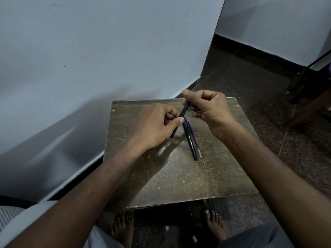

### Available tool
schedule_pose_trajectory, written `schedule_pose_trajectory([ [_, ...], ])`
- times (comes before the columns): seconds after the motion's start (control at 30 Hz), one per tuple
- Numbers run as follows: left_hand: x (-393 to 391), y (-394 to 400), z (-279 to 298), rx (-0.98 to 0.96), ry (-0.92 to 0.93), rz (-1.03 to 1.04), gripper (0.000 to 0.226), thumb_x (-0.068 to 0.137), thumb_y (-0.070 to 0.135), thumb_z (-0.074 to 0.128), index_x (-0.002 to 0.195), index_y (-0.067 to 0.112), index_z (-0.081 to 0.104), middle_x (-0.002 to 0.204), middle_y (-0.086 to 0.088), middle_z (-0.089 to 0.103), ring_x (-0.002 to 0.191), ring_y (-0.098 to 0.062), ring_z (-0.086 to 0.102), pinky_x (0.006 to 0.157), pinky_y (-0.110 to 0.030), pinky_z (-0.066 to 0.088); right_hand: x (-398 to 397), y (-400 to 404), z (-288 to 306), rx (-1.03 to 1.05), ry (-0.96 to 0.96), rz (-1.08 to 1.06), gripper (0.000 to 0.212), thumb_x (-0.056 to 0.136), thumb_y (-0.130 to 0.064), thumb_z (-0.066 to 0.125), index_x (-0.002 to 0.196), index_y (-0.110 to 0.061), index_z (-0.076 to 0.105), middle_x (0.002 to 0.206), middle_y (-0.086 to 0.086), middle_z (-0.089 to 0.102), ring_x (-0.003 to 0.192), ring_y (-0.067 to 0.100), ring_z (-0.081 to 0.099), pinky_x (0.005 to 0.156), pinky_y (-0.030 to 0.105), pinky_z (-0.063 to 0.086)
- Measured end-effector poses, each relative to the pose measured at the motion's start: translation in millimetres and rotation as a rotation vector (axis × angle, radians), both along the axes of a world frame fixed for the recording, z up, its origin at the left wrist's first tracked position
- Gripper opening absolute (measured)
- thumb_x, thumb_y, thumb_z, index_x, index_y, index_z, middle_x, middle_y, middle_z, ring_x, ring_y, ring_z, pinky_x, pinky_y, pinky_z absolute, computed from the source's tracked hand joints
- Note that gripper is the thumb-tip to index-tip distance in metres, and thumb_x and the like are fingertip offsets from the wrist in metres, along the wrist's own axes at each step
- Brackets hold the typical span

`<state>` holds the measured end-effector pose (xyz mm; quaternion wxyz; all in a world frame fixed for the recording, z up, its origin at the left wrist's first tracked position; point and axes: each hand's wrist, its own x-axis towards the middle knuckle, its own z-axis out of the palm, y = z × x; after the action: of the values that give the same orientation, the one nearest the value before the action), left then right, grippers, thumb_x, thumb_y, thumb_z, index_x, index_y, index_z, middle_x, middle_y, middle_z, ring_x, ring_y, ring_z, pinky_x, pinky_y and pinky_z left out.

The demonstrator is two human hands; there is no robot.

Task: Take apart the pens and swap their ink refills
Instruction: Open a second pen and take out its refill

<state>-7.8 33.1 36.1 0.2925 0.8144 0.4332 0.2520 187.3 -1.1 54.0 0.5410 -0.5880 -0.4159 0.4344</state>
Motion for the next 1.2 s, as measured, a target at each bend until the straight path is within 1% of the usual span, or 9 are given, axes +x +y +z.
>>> schedule_pose_trajectory([
  [0.07, 1, -1, 0, 0.006, -0.002, -0.012, 0.008, 0.098, 0.047, 0.076, 0.091, 0.043, 0.076, 0.081, 0.023, 0.077, 0.075, 0.006, 0.071, 0.07, -0.024, 0.057, -2, 1, 0, -0.015, -0.012, -0.031, 0.033, 0.089, -0.04, 0.088, 0.074, -0.018, 0.069, 0.078, 0.005, 0.073, 0.065, 0.01, 0.066, 0.063, 0.026, 0.054],
  [0.23, -1, 4, -2, -0.037, -0.005, 0.014, 0.011, 0.099, 0.043, 0.076, 0.103, 0.034, 0.082, 0.09, 0.018, 0.079, 0.078, 0.007, 0.07, 0.077, -0.023, 0.058, 4, 4, 3, -0.081, 0.053, 0.069, 0.036, 0.107, -0.044, 0.061, 0.122, -0.018, 0.081, 0.115, 0.002, 0.086, 0.098, 0.016, 0.074, 0.077, 0.029, 0.057],
  [0.33, -2, 6, -1, -0.043, -0.008, 0.029, 0.01, 0.098, 0.043, 0.078, 0.099, 0.035, 0.083, 0.088, 0.017, 0.08, 0.078, 0.007, 0.071, 0.079, -0.024, 0.06, 5, 3, 0, -0.032, 0.021, 0.1, 0.022, 0.106, -0.028, 0.067, 0.118, -0.018, 0.083, 0.115, 0.003, 0.085, 0.103, 0.016, 0.073, 0.08, 0.03, 0.053],
  [0.5, -1, 4, 0, -0.054, -0.009, 0.014, 0.008, 0.097, 0.046, 0.077, 0.097, 0.039, 0.081, 0.087, 0.02, 0.079, 0.079, 0.008, 0.071, 0.08, -0.026, 0.063, 6, 5, -7, -0.041, -0.009, -0.026, 0.016, 0.09, -0.037, 0.087, 0.088, -0.023, 0.081, 0.091, -0.007, 0.079, 0.088, 0.01, 0.065, 0.075, 0.03, 0.051],
  [0.67, -1, 4, 0, -0.06, -0.012, 0.014, 0.01, 0.098, 0.044, 0.077, 0.099, 0.035, 0.082, 0.085, 0.019, 0.079, 0.077, 0.005, 0.072, 0.079, -0.029, 0.063, 7, 5, -5, -0.036, 0.009, 0.135, 0.024, 0.103, -0.038, 0.071, 0.119, -0.025, 0.083, 0.12, -0.003, 0.084, 0.104, 0.014, 0.075, 0.081, 0.033, 0.051],
  [0.83, -1, 2, 1, -0.055, 0.004, -0.036, 0.01, 0.099, 0.042, 0.076, 0.089, 0.041, 0.076, 0.082, 0.021, 0.077, 0.076, 0.006, 0.073, 0.069, -0.014, 0.05, 3, 4, -10, -0.08, -0.032, -0.014, 0.023, 0.085, -0.045, 0.09, 0.08, -0.025, 0.079, 0.089, -0.005, 0.083, 0.082, 0.006, 0.067, 0.073, 0.031, 0.046],
  [0.93, 0, 2, 0, -0.05, 0.009, -0.048, 0.008, 0.1, 0.042, 0.075, 0.091, 0.041, 0.075, 0.084, 0.021, 0.077, 0.079, 0.007, 0.071, 0.069, -0.014, 0.047, 5, 6, -7, -0.101, -0.009, 0.037, 0.04, 0.093, -0.052, 0.08, 0.104, -0.013, 0.082, 0.094, -0.005, 0.083, 0.088, 0.01, 0.071, 0.08, 0.034, 0.052],
  [1.03, -1, 6, -1, -0.082, -0.013, -0.043, 0.007, 0.1, 0.041, 0.076, 0.093, 0.043, 0.076, 0.085, 0.022, 0.077, 0.08, 0.009, 0.071, 0.072, -0.015, 0.048, 8, 6, -2, -0.077, 0.034, 0.177, 0.03, 0.109, -0.035, 0.063, 0.128, -0.017, 0.078, 0.114, 0.003, 0.085, 0.1, 0.015, 0.078, 0.089, 0.038, 0.054],
  [1.2, -5, 9, -3, -0.14, -0.049, -0.09, 0.011, 0.1, 0.044, 0.074, 0.093, 0.043, 0.083, 0.073, 0.017, 0.079, 0.068, -0.004, 0.073, 0.067, -0.024, 0.052, 7, 7, -7, 0.006, 0.023, 0.153, 0.02, 0.106, -0.022, 0.068, 0.118, -0.011, 0.08, 0.107, 0.006, 0.086, 0.096, 0.01, 0.079, 0.077, 0.024, 0.052],
])
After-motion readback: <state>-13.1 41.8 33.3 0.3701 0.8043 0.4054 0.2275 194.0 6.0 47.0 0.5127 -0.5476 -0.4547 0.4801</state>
